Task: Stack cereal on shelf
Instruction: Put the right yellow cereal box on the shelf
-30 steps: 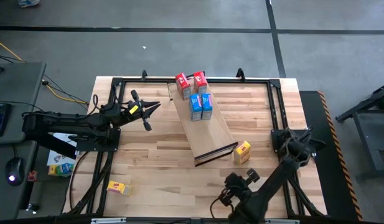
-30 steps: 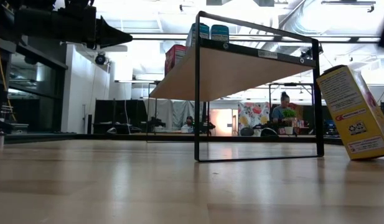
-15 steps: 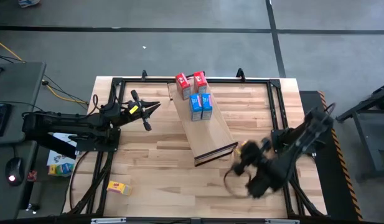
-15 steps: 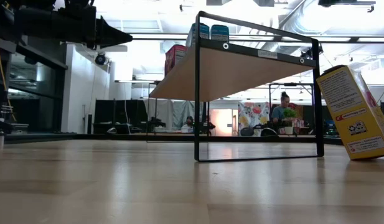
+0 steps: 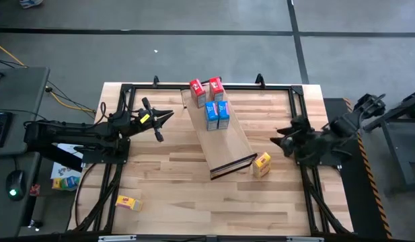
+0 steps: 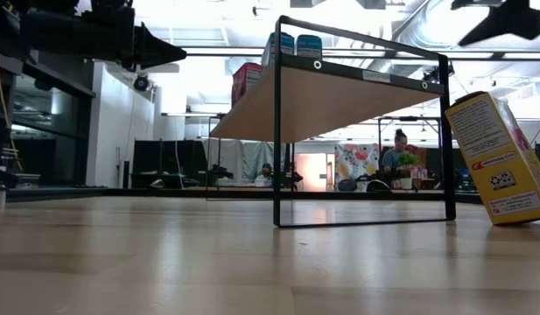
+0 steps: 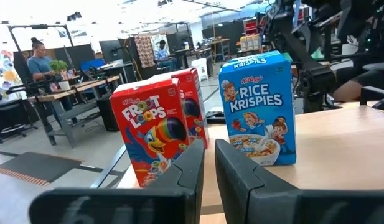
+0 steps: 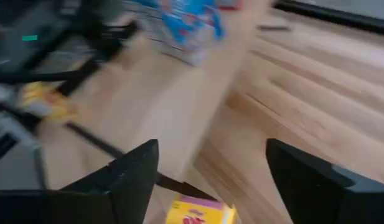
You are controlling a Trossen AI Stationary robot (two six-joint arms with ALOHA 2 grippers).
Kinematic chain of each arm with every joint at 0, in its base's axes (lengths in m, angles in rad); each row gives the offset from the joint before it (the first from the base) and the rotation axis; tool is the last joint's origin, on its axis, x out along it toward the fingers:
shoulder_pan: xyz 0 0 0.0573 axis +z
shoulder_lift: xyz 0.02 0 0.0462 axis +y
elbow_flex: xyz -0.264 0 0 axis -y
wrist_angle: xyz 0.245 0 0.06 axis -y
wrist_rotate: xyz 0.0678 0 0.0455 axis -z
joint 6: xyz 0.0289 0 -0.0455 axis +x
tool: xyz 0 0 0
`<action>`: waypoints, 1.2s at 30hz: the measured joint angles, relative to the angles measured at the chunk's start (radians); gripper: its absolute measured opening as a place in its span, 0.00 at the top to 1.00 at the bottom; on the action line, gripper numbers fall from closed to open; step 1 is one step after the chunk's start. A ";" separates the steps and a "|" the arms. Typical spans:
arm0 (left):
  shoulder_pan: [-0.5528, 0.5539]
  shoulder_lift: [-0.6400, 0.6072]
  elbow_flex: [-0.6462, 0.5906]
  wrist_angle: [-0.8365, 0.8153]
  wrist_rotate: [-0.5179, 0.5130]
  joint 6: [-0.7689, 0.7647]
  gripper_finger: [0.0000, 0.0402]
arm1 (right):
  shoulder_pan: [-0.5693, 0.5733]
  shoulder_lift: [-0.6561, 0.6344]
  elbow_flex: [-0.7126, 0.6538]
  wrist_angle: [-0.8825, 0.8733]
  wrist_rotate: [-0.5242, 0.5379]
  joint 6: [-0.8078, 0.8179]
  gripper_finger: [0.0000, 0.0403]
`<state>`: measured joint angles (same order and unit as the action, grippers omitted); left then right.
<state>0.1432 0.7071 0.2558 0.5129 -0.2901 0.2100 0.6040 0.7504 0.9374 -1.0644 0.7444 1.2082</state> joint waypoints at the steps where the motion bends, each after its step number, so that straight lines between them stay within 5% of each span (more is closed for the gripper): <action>1: 0.000 0.000 0.000 0.000 0.000 0.000 0.92 | -0.015 -0.034 -0.020 0.053 -0.018 -0.080 0.27; 8: 0.000 0.000 0.000 -0.043 0.001 -0.052 0.92 | -0.088 -0.110 -0.064 0.165 -0.080 -0.530 0.24; 15: 0.000 0.000 0.000 -0.118 0.024 -0.105 0.92 | -0.127 0.039 -0.064 0.154 -0.365 -0.646 0.24; 24: 0.000 0.000 0.000 -0.084 0.037 -0.067 0.92 | -0.237 0.213 -0.060 0.079 -0.563 -0.831 0.24; 36: 0.000 0.000 0.000 -0.073 0.037 -0.060 0.92 | -0.373 0.294 -0.048 0.054 -0.764 -0.968 0.24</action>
<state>0.1436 0.7067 0.2558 0.4399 -0.2527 0.1501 0.2312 1.0441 0.8890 -1.0106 -0.0197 0.2405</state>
